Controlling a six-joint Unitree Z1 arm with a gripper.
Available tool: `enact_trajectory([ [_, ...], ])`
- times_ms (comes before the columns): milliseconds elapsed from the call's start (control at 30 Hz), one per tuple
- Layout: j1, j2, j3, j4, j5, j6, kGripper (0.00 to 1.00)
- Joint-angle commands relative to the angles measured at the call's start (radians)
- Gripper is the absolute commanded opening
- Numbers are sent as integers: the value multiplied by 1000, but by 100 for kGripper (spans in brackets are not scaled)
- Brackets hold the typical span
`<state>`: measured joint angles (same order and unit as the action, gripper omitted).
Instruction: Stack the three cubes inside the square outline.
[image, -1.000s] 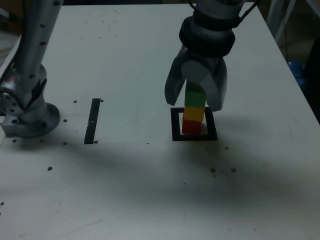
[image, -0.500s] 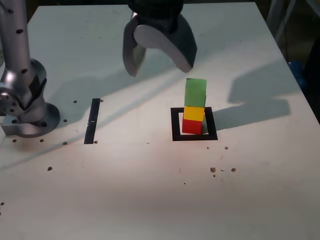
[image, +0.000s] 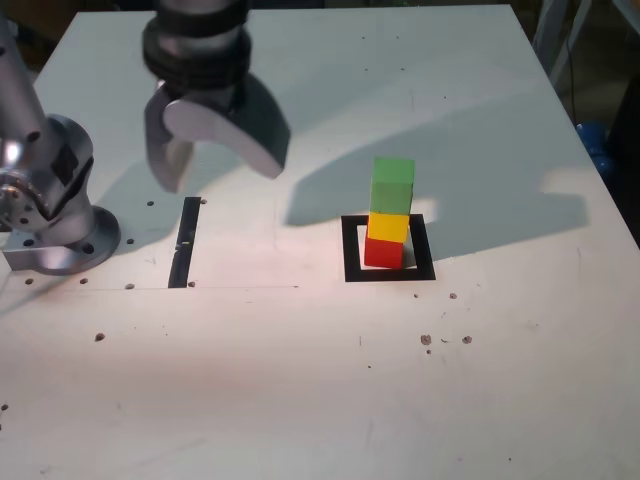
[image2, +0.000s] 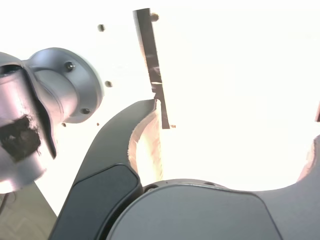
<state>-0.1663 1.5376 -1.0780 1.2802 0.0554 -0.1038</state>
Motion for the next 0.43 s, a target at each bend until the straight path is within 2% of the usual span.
enact_trajectory([
  [0,1,-24,80,-37,-6,-9,100],
  [200,1,-54,223,-145,-14,-22,100],
  [400,1,-50,261,-180,-10,-18,100],
])
